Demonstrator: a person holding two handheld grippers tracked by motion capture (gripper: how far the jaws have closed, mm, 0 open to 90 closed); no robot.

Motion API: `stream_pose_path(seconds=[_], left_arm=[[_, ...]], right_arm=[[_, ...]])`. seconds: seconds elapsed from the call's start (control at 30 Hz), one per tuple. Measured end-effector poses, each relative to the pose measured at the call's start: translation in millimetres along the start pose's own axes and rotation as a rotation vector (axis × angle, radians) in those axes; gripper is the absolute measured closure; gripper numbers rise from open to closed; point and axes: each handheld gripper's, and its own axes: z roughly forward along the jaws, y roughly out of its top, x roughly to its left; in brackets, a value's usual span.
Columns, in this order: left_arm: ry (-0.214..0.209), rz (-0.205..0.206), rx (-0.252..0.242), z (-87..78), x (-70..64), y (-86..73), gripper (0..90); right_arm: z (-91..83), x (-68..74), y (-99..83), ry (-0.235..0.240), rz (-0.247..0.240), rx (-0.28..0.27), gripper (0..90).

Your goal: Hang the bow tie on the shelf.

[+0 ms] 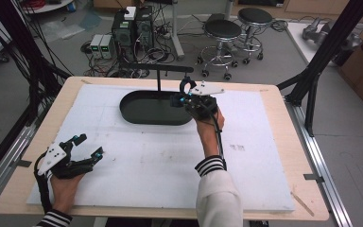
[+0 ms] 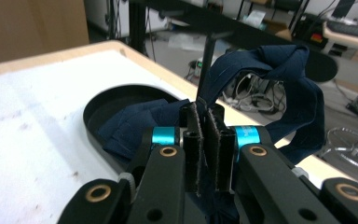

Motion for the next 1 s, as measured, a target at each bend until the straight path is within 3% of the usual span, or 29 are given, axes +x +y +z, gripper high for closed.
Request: stream_pose_path(seconds=[0.33, 0.43, 0.73, 1.0], left_arm=[[0.000, -0.002, 0.001, 0.0, 0.3, 0.0, 18.3], [0.001, -0.006, 0.000, 0.1, 0.2, 0.0, 18.3], [0.000, -0.010, -0.003, 0.3, 0.7, -0.1, 18.7], [-0.002, -0.008, -0.002, 0.1, 0.6, 0.0, 18.7]], right_arm=[[8.0, -14.6, 8.9, -0.006, 0.013, -0.031, 86.0], [14.2, -18.4, 10.4, -0.003, 0.022, -0.011, 86.0], [30.7, -26.0, 22.4, 0.009, 0.013, -0.024, 86.0], [44.7, -27.6, 19.2, 0.022, 0.032, -0.003, 86.0]])
